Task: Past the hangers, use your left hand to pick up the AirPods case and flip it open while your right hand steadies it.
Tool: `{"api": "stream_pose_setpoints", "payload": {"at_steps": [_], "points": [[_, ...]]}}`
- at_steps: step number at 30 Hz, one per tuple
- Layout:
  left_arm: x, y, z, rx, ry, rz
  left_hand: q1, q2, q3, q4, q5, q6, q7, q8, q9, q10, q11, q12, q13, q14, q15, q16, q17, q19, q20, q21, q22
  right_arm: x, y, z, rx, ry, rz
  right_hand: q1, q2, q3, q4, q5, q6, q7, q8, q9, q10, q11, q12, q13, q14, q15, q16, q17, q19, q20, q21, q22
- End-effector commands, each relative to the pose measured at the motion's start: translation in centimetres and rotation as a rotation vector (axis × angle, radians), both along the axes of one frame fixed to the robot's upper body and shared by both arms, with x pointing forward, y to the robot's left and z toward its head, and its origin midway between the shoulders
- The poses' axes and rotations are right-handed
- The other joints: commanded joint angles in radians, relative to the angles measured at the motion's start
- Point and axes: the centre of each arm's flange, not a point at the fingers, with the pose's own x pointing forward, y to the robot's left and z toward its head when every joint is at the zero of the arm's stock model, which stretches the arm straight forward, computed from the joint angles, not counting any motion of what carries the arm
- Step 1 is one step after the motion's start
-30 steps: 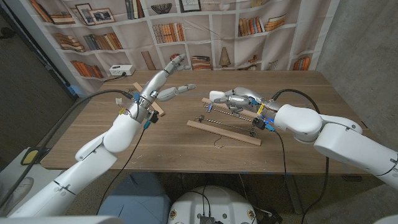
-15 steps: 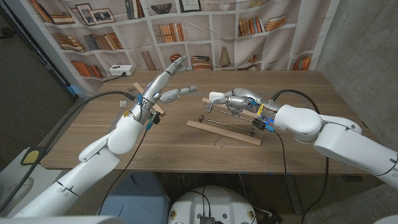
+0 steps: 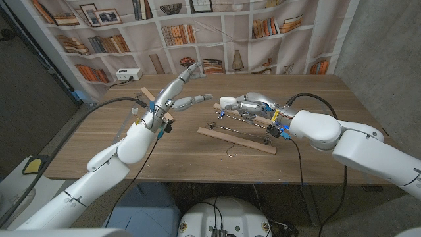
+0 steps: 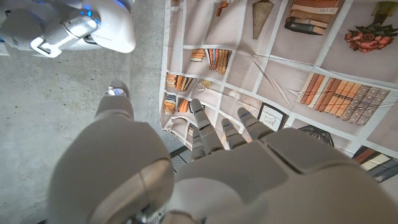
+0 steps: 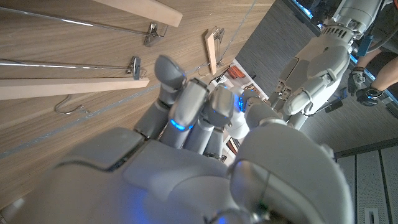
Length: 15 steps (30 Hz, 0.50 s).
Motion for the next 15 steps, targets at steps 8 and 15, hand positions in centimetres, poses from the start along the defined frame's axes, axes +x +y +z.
{"api": "stream_pose_setpoints", "payload": {"at_steps": [8,15], "points": [[-0.26,-0.84,-0.34,0.040,-0.009,0.018,0.006,-0.013,-0.009,0.003,0.013,0.006,-0.005,0.002,0.005,0.006,-0.001,0.004,0.002,0.000,-0.006,0.003,0.003,0.004,0.002,0.002,0.000,-0.43,1.05,0.19,-0.023,-0.007,0.015,0.057,0.061,0.021,0.022,0.006,0.223,0.011,0.005,0.004,0.006,-0.005,0.005,0.005,0.000,-0.001,-0.004,0.001,0.000,-0.055,0.004,0.003],[-0.36,-1.16,-0.52,0.050,-0.016,0.022,0.009,-0.013,-0.011,0.004,0.018,0.005,-0.004,0.001,0.005,0.005,-0.001,0.004,0.003,0.001,-0.005,0.004,0.003,0.004,0.003,0.001,0.000,-0.77,1.34,0.19,-0.030,-0.012,0.017,0.056,0.061,0.021,0.022,0.006,0.221,0.011,0.005,0.004,0.005,-0.004,0.005,0.006,-0.001,-0.001,-0.004,0.001,-0.004,-0.056,0.000,-0.002]]}}
